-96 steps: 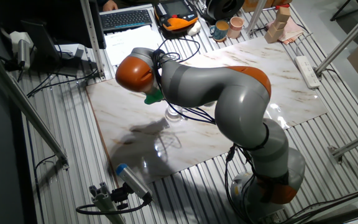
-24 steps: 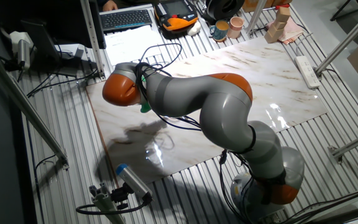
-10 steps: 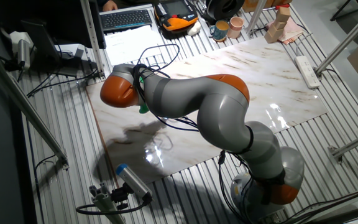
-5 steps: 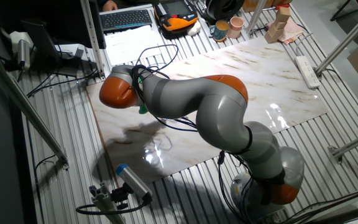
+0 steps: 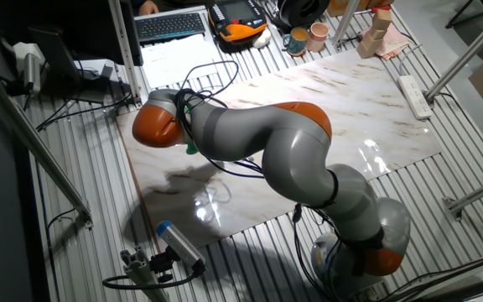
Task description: Pour the water from one cup into another empty cup
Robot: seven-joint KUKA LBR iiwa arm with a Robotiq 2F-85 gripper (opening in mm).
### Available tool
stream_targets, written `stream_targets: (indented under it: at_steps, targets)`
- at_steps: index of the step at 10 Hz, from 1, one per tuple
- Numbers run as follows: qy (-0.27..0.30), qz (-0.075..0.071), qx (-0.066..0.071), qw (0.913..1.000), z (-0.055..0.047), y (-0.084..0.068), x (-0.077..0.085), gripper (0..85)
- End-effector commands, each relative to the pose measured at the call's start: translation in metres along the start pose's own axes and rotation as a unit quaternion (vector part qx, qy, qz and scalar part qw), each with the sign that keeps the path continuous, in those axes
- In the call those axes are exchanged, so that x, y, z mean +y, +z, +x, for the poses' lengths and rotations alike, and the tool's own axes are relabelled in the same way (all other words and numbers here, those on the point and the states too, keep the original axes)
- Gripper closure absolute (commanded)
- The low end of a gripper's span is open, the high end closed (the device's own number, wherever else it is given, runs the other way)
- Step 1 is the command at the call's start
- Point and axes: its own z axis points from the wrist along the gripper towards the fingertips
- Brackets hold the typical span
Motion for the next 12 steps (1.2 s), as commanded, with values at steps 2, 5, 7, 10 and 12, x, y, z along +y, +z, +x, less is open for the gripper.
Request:
stream_targets:
  at_steps: [2, 5, 7, 10, 12]
  targets:
    - [0.000, 0.001, 0.000, 1.0000, 0.0000, 0.0009, 0.0003, 68.0]
    - [0.002, 0.002, -0.001, 1.0000, -0.0002, 0.0019, 0.0006, 68.0]
    - [0.003, 0.003, -0.001, 1.0000, -0.0006, 0.0025, 0.0007, 68.0]
    - [0.003, 0.005, -0.002, 1.0000, -0.0010, 0.0031, 0.0007, 68.0]
    - [0.003, 0.005, -0.002, 1.0000, -0.0014, 0.0040, 0.0009, 68.0]
